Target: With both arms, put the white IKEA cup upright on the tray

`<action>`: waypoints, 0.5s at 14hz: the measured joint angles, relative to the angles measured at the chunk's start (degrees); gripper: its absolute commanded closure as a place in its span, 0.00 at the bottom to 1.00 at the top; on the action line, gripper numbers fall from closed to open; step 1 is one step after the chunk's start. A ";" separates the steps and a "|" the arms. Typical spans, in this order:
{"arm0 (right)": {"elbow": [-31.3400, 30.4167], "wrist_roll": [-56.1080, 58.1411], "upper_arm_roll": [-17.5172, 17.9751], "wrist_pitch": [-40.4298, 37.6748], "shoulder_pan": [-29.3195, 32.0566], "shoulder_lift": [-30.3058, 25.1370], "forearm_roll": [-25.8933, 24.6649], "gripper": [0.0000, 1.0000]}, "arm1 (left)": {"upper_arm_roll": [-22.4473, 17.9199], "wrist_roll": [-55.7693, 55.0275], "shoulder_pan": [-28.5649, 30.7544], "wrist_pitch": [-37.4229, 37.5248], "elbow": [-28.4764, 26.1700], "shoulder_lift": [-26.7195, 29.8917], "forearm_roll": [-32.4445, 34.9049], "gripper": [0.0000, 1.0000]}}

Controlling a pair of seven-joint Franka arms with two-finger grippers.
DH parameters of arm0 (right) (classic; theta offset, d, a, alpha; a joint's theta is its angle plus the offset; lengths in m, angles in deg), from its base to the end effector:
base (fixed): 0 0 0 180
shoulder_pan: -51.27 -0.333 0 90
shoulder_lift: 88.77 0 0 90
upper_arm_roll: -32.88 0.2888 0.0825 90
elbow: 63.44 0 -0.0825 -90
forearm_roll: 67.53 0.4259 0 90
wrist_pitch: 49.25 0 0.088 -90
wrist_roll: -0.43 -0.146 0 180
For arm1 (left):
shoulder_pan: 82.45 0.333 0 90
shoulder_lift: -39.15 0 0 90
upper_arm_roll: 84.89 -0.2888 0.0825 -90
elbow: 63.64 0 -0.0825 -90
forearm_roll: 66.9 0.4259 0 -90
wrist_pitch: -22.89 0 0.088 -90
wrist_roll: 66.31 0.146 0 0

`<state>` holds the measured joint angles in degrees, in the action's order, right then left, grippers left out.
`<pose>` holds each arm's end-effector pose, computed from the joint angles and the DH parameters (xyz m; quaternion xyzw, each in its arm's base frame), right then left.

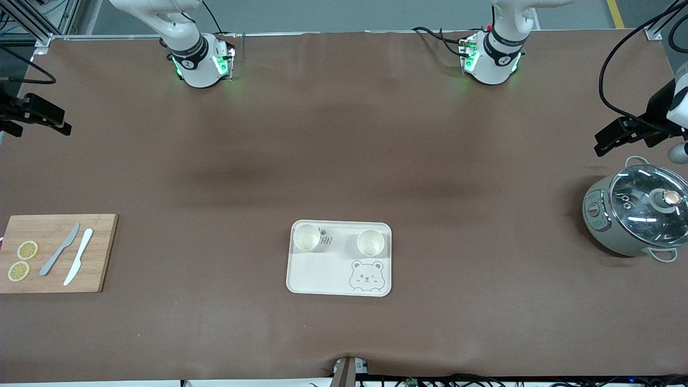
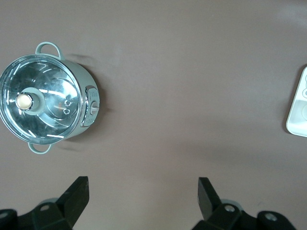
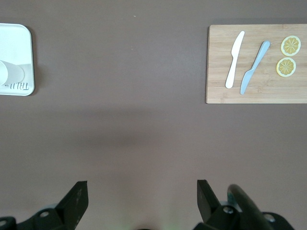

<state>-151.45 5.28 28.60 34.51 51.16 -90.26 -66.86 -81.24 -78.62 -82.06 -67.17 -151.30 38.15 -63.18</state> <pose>0.5745 -0.0405 0.5820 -0.9997 -0.0065 0.0235 0.0087 0.6025 -0.0246 0.5693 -0.9963 -0.0792 -0.0164 0.0299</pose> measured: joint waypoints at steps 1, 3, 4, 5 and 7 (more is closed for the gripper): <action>0.00 0.00 0.00 0.00 0.00 0.00 0.00 0.00 | -0.02 0.00 0.07 0.00 0.24 0.00 0.00 0.00; 0.00 0.00 0.00 0.00 0.00 0.00 0.00 0.00 | -0.04 0.00 0.24 0.00 1.03 0.01 0.00 0.00; 0.00 0.00 0.00 0.00 0.00 0.00 0.00 0.00 | -0.05 0.00 0.27 0.00 1.28 0.00 0.00 0.00; 0.00 0.00 0.00 0.00 0.00 0.00 0.00 0.00 | -0.04 0.00 0.26 0.00 1.34 -0.01 0.00 0.00; -0.01 0.00 -0.01 0.00 0.00 0.00 0.00 0.00 | -0.05 0.00 0.27 0.00 1.34 -0.21 0.00 0.00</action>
<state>-151.46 5.28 28.60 34.51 51.16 -90.26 -66.87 -81.28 -78.62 -81.79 -67.17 -149.95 37.94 -63.19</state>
